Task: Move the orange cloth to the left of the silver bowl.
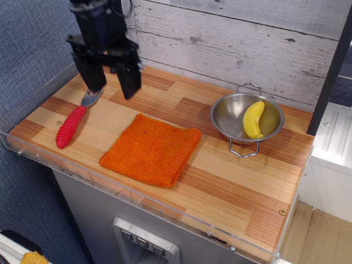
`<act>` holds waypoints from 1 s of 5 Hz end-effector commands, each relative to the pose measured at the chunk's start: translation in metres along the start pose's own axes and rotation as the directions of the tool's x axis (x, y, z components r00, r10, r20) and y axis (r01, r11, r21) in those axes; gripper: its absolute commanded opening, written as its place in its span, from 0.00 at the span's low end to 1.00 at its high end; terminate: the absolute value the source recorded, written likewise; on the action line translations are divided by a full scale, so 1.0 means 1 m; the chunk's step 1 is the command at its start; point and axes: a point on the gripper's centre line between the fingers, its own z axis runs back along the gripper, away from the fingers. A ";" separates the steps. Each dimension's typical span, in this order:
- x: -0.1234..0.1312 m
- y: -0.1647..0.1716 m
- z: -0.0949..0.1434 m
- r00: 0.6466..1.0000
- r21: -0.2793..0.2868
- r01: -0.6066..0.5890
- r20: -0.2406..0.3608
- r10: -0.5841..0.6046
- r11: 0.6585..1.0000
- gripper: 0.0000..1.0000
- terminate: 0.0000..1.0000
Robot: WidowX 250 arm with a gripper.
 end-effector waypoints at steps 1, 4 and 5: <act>0.000 -0.026 0.003 0.999 0.042 0.029 0.035 -0.030 0.999 1.00 0.00; -0.009 -0.032 -0.018 0.993 0.116 -0.038 0.113 0.025 0.992 1.00 0.00; -0.013 -0.027 -0.026 0.994 0.111 -0.042 0.106 0.030 0.993 1.00 0.00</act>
